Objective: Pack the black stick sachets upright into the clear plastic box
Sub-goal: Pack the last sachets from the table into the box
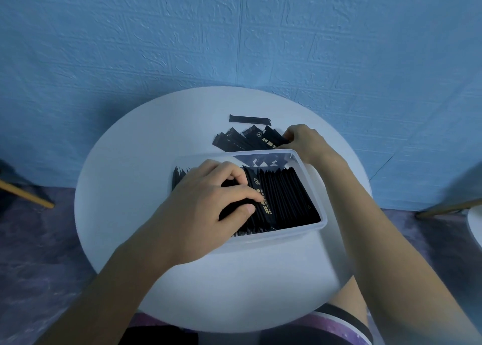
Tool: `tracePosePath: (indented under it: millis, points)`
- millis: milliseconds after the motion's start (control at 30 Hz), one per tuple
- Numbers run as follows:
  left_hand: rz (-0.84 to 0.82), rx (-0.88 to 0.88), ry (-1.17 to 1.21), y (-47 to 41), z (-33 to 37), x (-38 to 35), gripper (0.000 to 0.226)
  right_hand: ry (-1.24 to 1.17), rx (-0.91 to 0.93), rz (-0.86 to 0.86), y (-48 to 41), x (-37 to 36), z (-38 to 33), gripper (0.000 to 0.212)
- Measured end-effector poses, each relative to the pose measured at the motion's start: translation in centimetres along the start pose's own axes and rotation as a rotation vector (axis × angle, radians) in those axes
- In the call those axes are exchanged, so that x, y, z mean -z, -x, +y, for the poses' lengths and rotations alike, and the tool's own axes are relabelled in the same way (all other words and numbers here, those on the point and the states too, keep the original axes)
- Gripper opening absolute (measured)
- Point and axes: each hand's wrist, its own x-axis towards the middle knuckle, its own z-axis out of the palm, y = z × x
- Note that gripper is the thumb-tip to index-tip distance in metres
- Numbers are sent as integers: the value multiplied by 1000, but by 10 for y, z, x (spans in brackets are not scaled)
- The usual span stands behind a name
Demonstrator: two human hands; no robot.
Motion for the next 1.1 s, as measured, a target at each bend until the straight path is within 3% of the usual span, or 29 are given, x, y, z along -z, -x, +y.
tracePosePath:
  millis: [300, 567, 700, 867, 1100]
  points:
    - [5, 0, -1, 0, 0, 0, 29, -316, 45, -10, 7, 13, 6, 11]
    - [1, 2, 3, 0, 0, 0, 30, -572, 137, 94, 63, 58, -19, 25]
    - [5, -1, -1, 0, 0, 0, 29, -468, 139, -90, 110, 58, -37, 34]
    - [27, -1, -9, 0, 0, -1, 29, -43, -6, -186, 147, 34, -50, 45]
    - [15, -13, 1, 0, 1, 0, 31, -8, 18, -227, 155, 29, -56, 30]
